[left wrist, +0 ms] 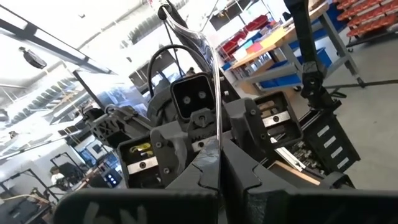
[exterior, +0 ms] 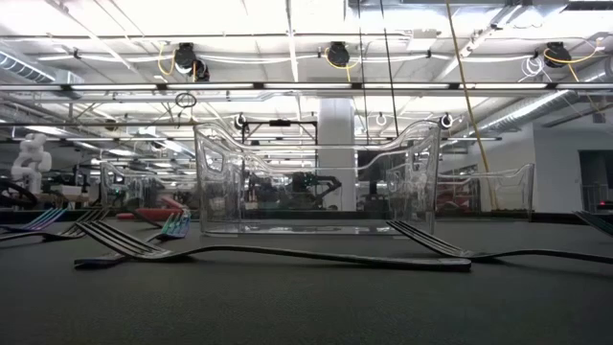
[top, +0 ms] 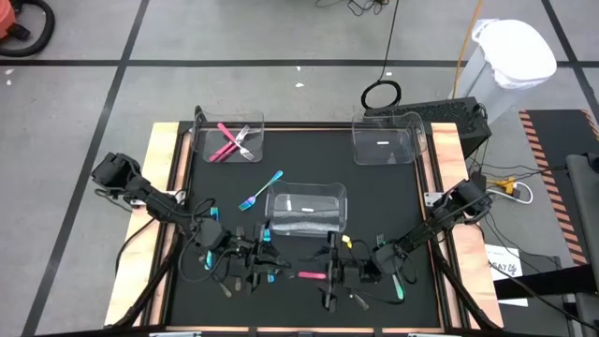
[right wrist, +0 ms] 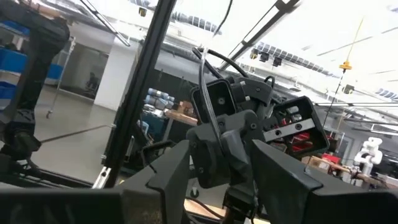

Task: Sort silverware by color (type)
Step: Put the pink fork into the left transparent bin

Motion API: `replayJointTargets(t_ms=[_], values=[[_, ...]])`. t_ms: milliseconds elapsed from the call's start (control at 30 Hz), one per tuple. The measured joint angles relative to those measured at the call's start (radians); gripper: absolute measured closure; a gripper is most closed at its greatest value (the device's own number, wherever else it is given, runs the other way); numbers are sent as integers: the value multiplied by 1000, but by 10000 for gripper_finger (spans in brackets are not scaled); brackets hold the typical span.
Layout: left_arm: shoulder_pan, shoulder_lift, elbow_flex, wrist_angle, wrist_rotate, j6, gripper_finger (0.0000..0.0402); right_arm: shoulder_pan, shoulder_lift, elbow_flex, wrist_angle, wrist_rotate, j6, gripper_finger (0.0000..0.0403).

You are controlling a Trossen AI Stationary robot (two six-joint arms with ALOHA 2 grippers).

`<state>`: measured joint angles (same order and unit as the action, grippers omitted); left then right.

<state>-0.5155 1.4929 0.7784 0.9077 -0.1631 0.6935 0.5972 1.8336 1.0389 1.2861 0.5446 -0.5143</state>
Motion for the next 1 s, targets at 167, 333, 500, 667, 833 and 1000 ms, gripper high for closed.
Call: replayJointTargets(t_ms=[167, 333, 500, 667, 833, 1000], values=[[12, 0, 0, -9, 21, -7, 401, 0, 0, 1, 28, -48, 4, 239], [17, 0, 0, -12, 32, -8, 401, -8, 0, 1, 28, -131, 30, 239], [18, 25, 0, 8, 32, -7, 402, -21, 0, 1, 27, -130, 41, 239], [43, 83, 0, 79, 32, -5, 401, -36, 0, 1, 21, -131, 82, 239], [74, 131, 0, 142, 58, -4, 401, -42, 0, 1, 11, -129, 95, 239], [85, 147, 0, 163, 80, -1, 401, -42, 0, 1, 11, -127, 110, 243]])
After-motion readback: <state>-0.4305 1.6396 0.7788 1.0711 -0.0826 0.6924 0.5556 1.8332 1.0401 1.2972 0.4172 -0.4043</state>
